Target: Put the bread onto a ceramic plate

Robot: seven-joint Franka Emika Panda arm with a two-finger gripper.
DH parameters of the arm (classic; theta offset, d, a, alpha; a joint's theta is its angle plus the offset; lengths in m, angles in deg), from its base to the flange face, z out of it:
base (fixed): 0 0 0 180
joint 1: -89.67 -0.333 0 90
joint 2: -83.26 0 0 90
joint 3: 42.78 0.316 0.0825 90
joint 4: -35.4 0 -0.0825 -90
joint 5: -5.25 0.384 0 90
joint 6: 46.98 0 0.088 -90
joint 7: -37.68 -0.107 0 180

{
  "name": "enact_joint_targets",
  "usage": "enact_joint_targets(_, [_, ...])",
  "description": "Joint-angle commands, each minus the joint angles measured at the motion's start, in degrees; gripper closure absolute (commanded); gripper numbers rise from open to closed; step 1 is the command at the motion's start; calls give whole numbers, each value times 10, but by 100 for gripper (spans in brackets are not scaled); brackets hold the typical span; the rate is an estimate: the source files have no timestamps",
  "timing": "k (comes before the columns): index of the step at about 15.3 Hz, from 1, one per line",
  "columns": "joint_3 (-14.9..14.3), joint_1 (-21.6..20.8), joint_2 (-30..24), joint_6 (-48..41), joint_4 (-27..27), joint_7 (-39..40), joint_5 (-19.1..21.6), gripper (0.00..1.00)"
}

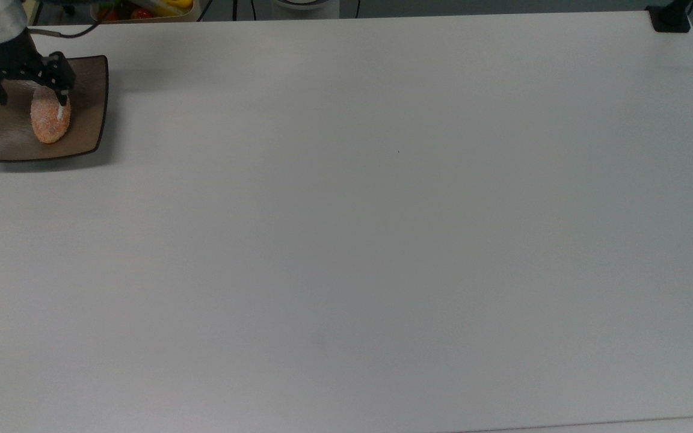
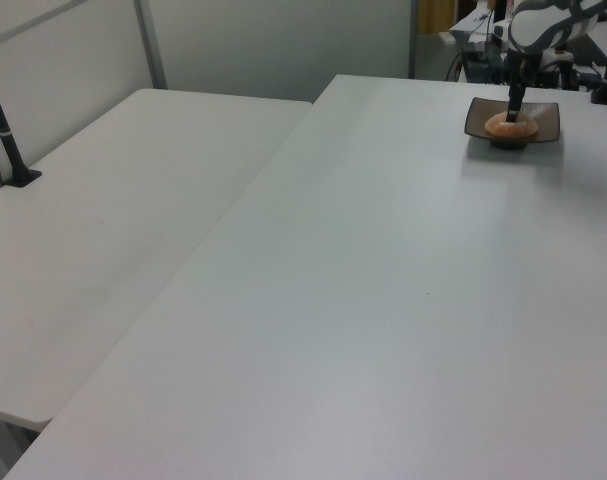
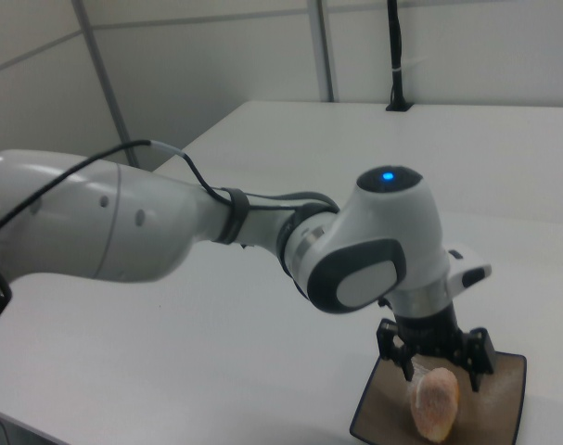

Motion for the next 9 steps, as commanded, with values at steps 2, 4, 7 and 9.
enact_joint_targets(2, [-4, -28, -74, -55, -1, -17, 11, 0])
enact_joint_targets(4, [-4, -45, -93, -61, 15, -37, 14, 0])
enact_joint_targets(7, [-4, -63, -115, -97, 54, -101, 62, 0])
enact_joint_targets(9, [-4, -79, -135, -119, 73, -152, 71, 0])
